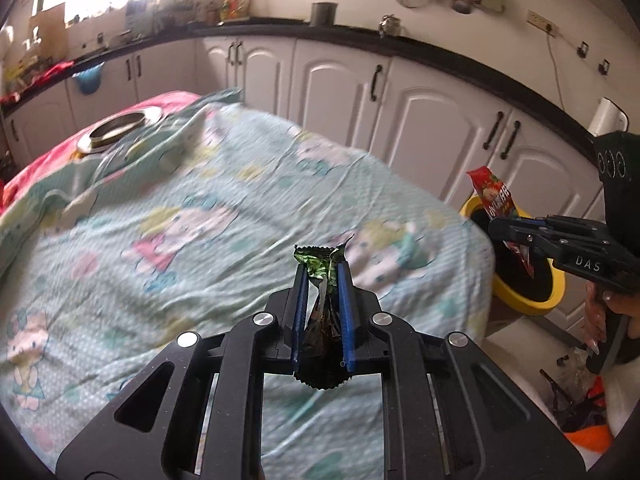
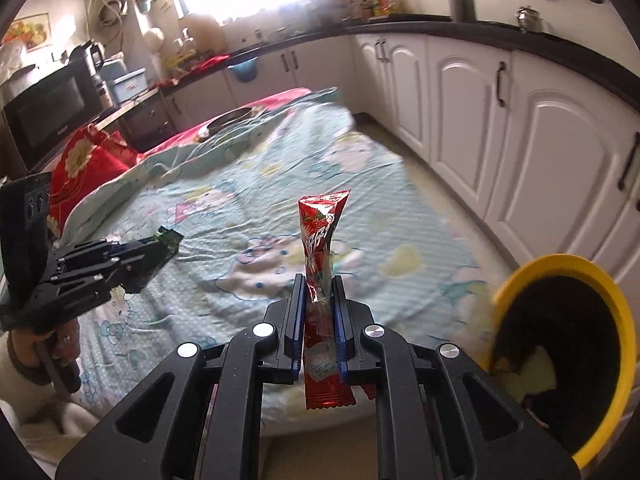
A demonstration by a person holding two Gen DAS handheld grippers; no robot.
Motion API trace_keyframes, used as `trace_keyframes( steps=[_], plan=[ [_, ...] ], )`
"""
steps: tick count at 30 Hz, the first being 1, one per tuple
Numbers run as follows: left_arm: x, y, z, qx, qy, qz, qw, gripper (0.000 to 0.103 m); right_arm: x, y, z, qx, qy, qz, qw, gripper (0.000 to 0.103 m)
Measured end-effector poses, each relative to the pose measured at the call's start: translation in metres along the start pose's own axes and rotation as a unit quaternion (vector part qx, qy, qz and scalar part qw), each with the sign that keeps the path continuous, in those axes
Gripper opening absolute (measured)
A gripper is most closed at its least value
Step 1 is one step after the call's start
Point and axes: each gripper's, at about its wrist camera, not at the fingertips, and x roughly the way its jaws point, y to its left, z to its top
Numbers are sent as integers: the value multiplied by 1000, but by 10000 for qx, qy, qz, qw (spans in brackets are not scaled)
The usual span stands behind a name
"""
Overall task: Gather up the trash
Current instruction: 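Carry the green packet and red wrapper over the yellow bin with both grippers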
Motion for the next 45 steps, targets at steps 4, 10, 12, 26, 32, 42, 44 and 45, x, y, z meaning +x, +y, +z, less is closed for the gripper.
trace_keyframes(
  steps=[4, 10, 12, 26, 32, 42, 44, 45],
  plan=[
    [-3, -19, 14, 151, -119, -116, 9997, 10, -23, -15, -4, 138, -165, -127, 9997, 13],
    [-1, -51, 27, 407, -212, -321, 9984, 10, -52, -42, -12, 416, -379, -347, 9978, 13],
    [1, -61, 30, 487, -233, -387, 9978, 10, -62, -51, -15, 522, -450, -412, 9968, 13],
    [18, -128, 45, 820, -292, -903, 9921, 10, -108, -100, -39, 1128, -849, -796, 9868, 13],
    [25, -154, 50, 950, -292, -1094, 9890, 10, -122, -116, -49, 1344, -978, -925, 9817, 13],
    [42, -190, 55, 1088, -272, -1297, 9852, 10, -138, -135, -60, 1550, -1123, -1100, 9753, 13],
    [46, -196, 56, 1126, -270, -1311, 9846, 10, -140, -139, -63, 1615, -1155, -1131, 9736, 13],
    [48, -199, 57, 1138, -270, -1318, 9844, 10, -141, -140, -63, 1633, -1159, -1141, 9731, 13]
  ],
)
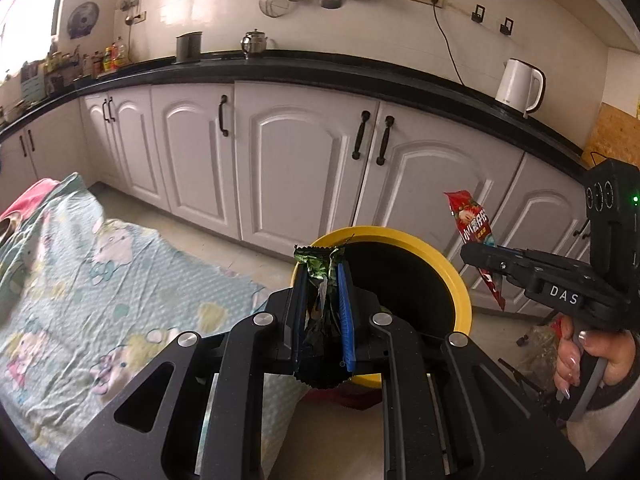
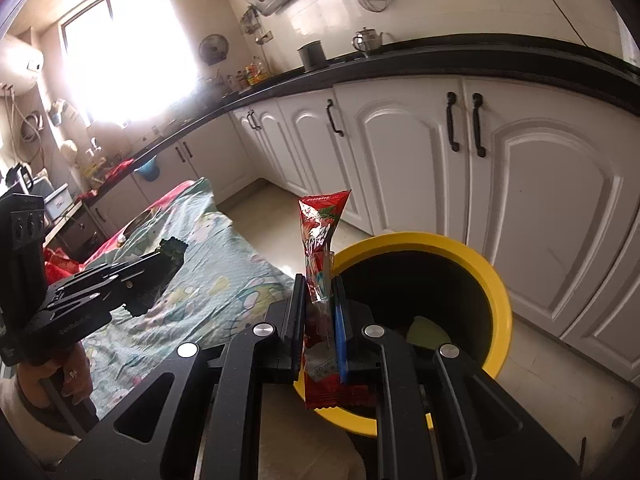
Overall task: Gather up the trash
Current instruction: 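Carry the green packet and red wrapper over the yellow bin with both grippers, then open both grippers to drop the green packet and red wrapper into the bin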
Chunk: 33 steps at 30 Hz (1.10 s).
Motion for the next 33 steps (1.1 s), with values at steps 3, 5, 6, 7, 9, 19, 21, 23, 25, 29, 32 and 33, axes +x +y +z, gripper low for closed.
trace_keyframes(
  steps=[3, 5, 6, 7, 9, 19, 21, 23, 25, 29, 32, 33],
  plan=[
    [11, -6, 3, 34, 39, -29, 10000, 10, 0, -7, -1, 94, -3, -50, 9999, 13],
    [17, -8, 4, 48, 80, -49, 9999, 10, 1, -11, -2, 138, 5, -75, 9999, 13],
    [21, -10, 4, 53, 105, -62, 9999, 10, 2, -13, -3, 159, 23, -89, 9998, 13],
    [23, -12, 3, 60, 124, -69, 9999, 10, 3, -14, -4, 165, 30, -107, 9998, 13],
    [32, -15, 2, 77, 185, -84, 9998, 10, 4, -17, -7, 190, 43, -151, 9997, 13],
    [64, -26, -8, 130, 444, -165, 9988, 10, 17, -38, -19, 418, 195, -288, 9985, 13],
    [68, -29, -9, 139, 474, -179, 9986, 10, 20, -42, -22, 471, 242, -309, 9981, 13],
    [72, -32, -9, 143, 509, -202, 9984, 10, 22, -46, -24, 502, 283, -329, 9978, 13],
    [78, -34, -10, 154, 553, -223, 9981, 10, 25, -50, -27, 552, 328, -348, 9973, 13],
    [88, -38, -12, 173, 664, -263, 9973, 10, 30, -57, -32, 620, 398, -385, 9965, 13],
    [96, -39, -15, 171, 768, -303, 9964, 11, 34, -61, -35, 665, 446, -406, 9960, 15],
    [99, -40, -16, 170, 806, -319, 9961, 11, 36, -62, -36, 686, 472, -418, 9957, 15]
  ],
)
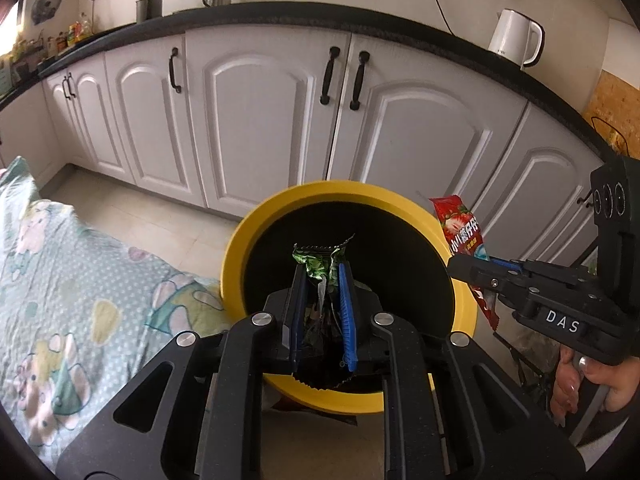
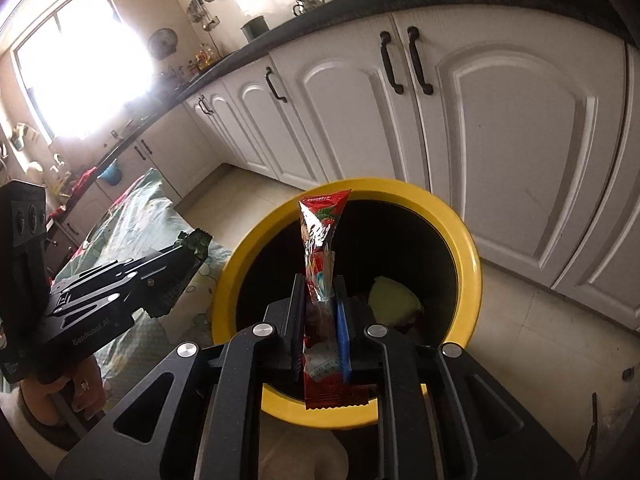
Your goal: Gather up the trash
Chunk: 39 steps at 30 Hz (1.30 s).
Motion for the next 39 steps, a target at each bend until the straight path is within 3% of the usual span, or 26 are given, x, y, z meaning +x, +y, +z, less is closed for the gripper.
trace_keyframes(
  steps=[6, 13, 16, 18, 23, 27, 39],
  plan=[
    [19, -1, -1, -6, 228, -81, 9997, 15, 9, -9, -1, 123, 100, -34, 9999, 16],
    [36, 0, 3, 31, 394, -90, 9992, 23, 12, -19, 3, 291, 52, -74, 9995, 33],
    [39, 3, 5, -28, 433, -61, 9990, 38, 12, -23, 5, 379, -12, -122, 9992, 42],
    [38, 5, 6, -61, 429, -36, 9991, 55, 6, -25, 6, 438, -110, -142, 9989, 49],
    [27, 9, 7, -151, 370, 38, 9992, 79, -8, -28, 7, 502, -356, -276, 9977, 69],
    [11, 14, 9, -236, 244, 77, 9994, 92, -23, -28, 8, 524, -534, -384, 9965, 78],
    [-71, 38, 15, -460, -502, 401, 9969, 92, -71, 20, 11, 334, -1144, -593, 9911, 97]
  ],
)
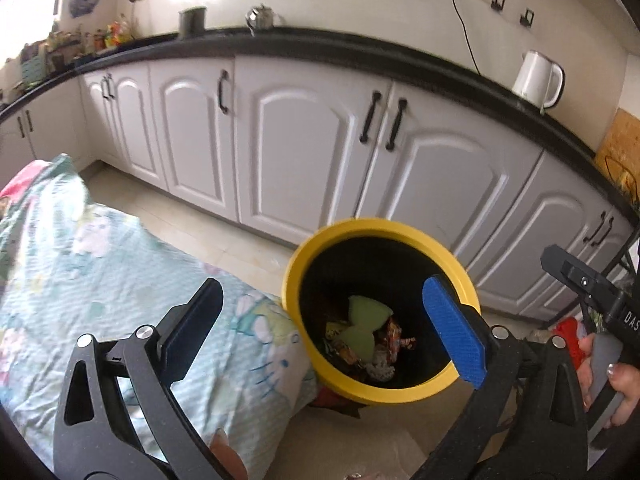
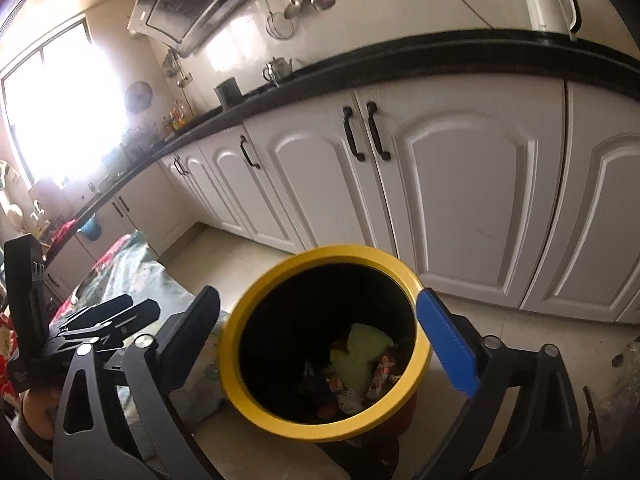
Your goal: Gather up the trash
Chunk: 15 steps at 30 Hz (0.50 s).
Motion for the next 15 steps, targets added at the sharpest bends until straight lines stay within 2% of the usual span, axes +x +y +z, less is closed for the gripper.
trace_keyframes(
  steps=[7, 15],
  plan=[
    [-49, 16, -3, -198, -437, 130, 9988, 92, -31, 31, -5, -88, -336, -135, 9993, 97],
    [-97, 29, -25, -267, -889, 433, 9947, 92, -61, 71, -27, -418, -812, -172, 9957, 97]
  ],
)
